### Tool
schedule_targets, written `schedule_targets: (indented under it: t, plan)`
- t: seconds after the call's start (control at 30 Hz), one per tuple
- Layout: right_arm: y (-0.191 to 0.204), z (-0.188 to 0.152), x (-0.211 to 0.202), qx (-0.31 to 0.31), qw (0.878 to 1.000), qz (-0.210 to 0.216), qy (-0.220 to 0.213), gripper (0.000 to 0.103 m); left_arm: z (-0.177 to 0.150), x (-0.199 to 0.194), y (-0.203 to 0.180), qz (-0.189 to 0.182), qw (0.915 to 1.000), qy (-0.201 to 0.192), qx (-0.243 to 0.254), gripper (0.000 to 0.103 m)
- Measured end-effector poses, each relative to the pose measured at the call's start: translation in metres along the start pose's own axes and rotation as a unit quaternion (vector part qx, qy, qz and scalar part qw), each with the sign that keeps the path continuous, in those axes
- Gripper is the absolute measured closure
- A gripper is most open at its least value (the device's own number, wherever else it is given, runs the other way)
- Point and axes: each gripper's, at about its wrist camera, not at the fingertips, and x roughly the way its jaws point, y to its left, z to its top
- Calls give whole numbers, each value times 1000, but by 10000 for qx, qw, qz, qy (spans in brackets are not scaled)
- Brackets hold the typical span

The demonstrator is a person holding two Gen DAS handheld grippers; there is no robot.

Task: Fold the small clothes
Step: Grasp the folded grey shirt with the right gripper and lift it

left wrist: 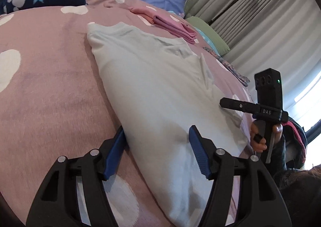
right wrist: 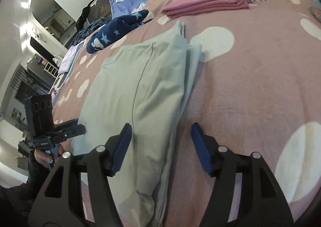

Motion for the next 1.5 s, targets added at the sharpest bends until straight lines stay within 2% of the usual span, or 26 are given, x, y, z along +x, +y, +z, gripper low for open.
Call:
schedule_targets:
  t: [0.23, 0.4, 0.57, 0.63, 0.73, 0.83, 0.9, 0.93, 1.0, 1.03, 1.07, 1.17, 1.33, 1.5]
  plan:
    - [-9, 34, 23, 87, 9997, 197, -82, 48, 23, 20, 1, 49, 10000, 6, 82, 39]
    - [-13, 55, 37, 48, 9995, 294, -116, 59, 39, 33, 3, 39, 9999, -18, 131, 39]
    - [5, 46, 30, -527, 9986, -66, 51, 59, 40, 34, 0, 289, 9993, 0, 245, 44]
    - [8, 37, 23, -728, 9973, -49, 130, 59, 38, 30, -1, 347, 9990, -20, 295, 44]
    - [1, 30, 21, -716, 9970, 192, 215, 58, 36, 29, 1, 359, 9988, -28, 319, 44]
    - [-11, 42, 36, -365, 9967, 682, 260, 59, 42, 36, 2, 347, 9990, -20, 298, 44]
    - [-15, 54, 52, -230, 9950, 929, 290, 70, 47, 40, 2, 356, 9989, -24, 316, 45]
    - [-15, 58, 58, -204, 9950, 936, 293, 73, 49, 42, 3, 352, 9989, -31, 304, 46]
    - [-15, 63, 63, -83, 9952, 938, 284, 82, 51, 40, 6, 423, 9988, -77, 240, 60]
    - [-14, 63, 60, -23, 9960, 862, 224, 84, 50, 38, 7, 459, 9987, -120, 204, 65]
    - [-11, 62, 56, -51, 9967, 798, 148, 86, 49, 34, 7, 459, 9986, -182, 200, 75]
    - [7, 55, 34, -307, 9983, 441, -239, 88, 48, 20, -7, 555, 9972, -371, 348, 83]
    - [42, 44, -23, -712, 9919, 270, -1012, 89, 52, -11, -62, 716, 9895, -743, 1010, 86]
    - [53, 25, -116, -897, 9752, 105, -2022, 89, 62, -39, -143, 562, 9744, -1150, 1847, 86]
